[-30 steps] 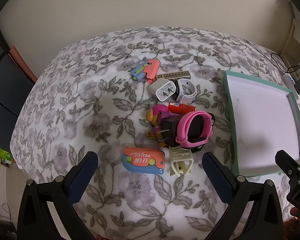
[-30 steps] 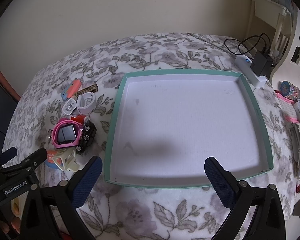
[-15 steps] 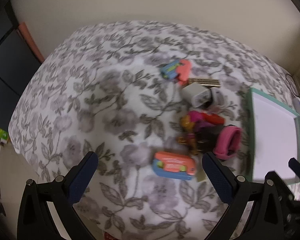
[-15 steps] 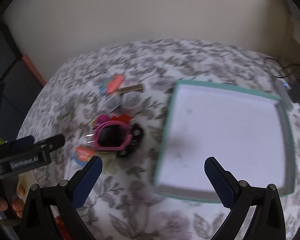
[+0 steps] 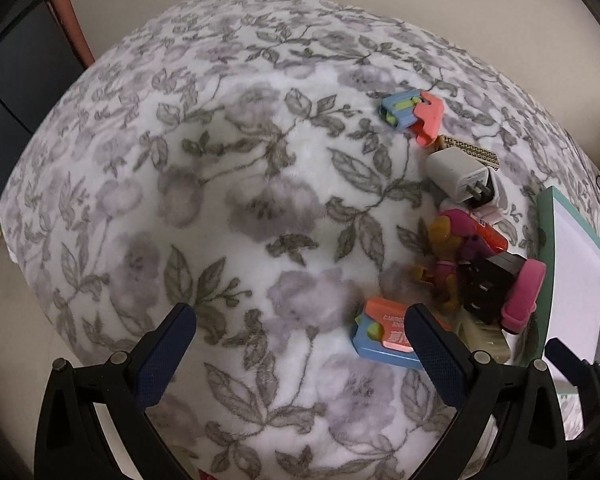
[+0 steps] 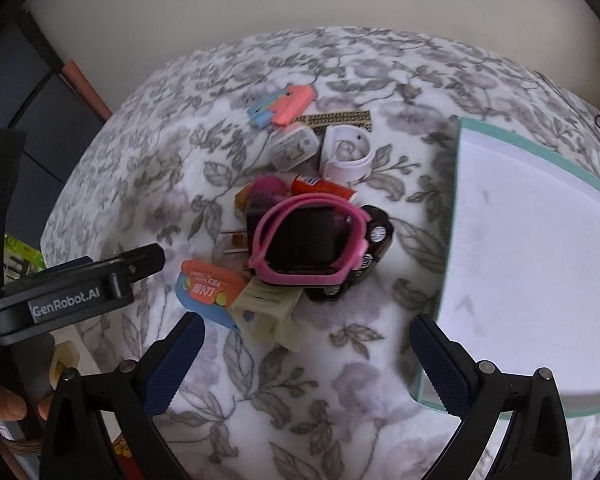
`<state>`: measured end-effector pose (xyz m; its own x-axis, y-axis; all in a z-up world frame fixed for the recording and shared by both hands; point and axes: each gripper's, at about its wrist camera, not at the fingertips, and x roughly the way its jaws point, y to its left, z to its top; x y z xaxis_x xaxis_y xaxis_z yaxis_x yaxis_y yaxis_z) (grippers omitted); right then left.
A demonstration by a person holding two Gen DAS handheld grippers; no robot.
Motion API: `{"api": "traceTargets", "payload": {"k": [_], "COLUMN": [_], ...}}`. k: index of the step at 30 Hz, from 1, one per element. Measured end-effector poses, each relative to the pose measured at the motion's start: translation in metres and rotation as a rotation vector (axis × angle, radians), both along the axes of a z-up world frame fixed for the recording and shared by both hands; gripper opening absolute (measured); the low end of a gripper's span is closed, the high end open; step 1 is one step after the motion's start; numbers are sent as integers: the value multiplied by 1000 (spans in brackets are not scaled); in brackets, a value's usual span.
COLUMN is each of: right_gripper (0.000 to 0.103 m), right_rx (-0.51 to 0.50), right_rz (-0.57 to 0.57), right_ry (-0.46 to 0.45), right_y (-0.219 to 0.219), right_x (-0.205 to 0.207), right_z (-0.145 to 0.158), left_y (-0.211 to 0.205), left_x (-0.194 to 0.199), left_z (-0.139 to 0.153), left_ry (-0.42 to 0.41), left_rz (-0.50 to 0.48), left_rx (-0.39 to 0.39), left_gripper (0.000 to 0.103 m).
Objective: Organize rigid objects
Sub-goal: 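Grasp the cream plastic clip with the right gripper while the left gripper approaches the carrot knife, then grasp the orange-blue carrot knife toy with the left gripper while the right gripper lifts the clip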
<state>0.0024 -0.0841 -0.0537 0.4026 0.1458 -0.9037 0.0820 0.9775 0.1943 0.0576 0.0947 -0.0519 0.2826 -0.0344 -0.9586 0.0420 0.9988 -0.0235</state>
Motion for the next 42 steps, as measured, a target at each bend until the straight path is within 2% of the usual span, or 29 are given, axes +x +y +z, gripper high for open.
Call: {"api": "traceTargets", "payload": {"k": [8, 14, 20, 22, 23, 25, 31, 36, 42], "right_gripper": [103, 95, 75, 63, 62, 53, 39, 35, 35], "right_rx": [-22, 9, 27, 44, 49, 51, 112, 120, 113], "right_rz": [28, 13, -11, -17, -19, -24, -46, -37, -38], "right_ry": [30, 5, -12, -11, -11, -14, -10, -2, 27], "right_y": [14, 12, 8, 8, 7, 6, -1, -1, -8], "right_x": [9, 12, 11, 10, 10, 9, 6, 1, -9], "right_z": [-17, -18, -15, -15, -15, -15, -16, -14, -12], "left_y": [4, 1, -5, -6, -7, -10, -22, -28, -33], "left_x": [2, 1, 0, 0, 0, -1, -4, -6, -7], "left_z": [-14, -15, -14, -14, -14, -13, -14, -16, -20], "left_ry": [26, 19, 11, 10, 10, 8, 14, 27, 44], "left_rz": [13, -4, -23, -26, -27, -36, -76, -97, -119], "left_rx": [-35, -49, -67, -75, -78, -86, -101, -118, -103], "left_gripper": [103, 103, 103, 103, 103, 103, 103, 103, 103]}}
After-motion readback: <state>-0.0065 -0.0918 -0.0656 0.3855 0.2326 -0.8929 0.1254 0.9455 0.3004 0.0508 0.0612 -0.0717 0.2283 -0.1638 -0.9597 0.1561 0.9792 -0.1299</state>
